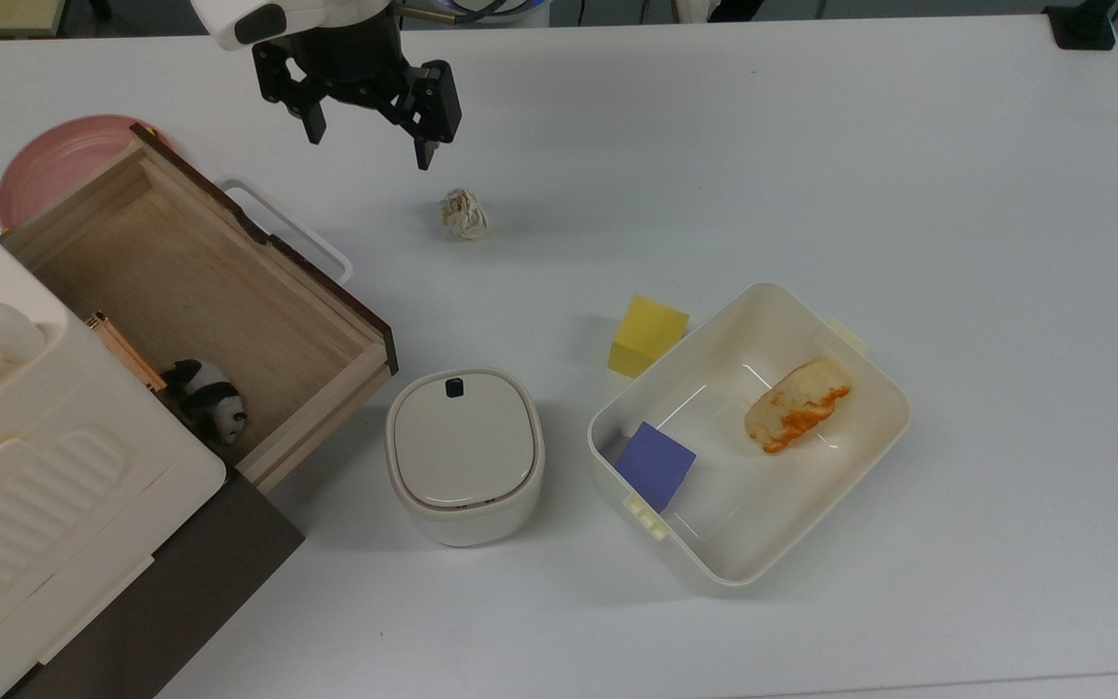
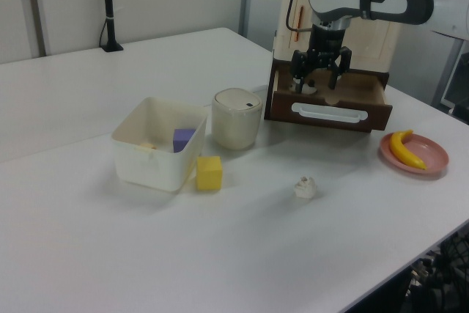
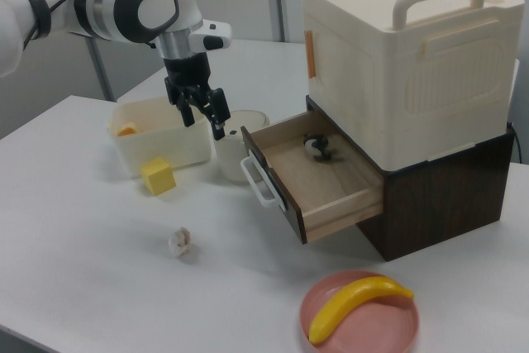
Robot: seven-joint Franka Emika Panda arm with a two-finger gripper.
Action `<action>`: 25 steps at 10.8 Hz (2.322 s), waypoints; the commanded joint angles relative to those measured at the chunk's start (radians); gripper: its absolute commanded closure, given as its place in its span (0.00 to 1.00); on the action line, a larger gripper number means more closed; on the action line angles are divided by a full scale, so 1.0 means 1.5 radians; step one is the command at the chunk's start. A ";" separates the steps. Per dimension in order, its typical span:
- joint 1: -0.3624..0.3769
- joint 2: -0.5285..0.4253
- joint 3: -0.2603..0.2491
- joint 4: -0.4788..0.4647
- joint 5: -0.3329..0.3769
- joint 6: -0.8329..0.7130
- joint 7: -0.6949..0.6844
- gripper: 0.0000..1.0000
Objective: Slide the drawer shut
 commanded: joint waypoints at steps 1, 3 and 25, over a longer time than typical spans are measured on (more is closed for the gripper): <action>0.004 -0.015 -0.004 -0.014 -0.001 -0.024 -0.019 0.00; 0.004 -0.013 -0.004 -0.015 -0.001 -0.025 -0.024 0.00; -0.104 0.176 -0.037 0.027 0.025 0.254 0.124 1.00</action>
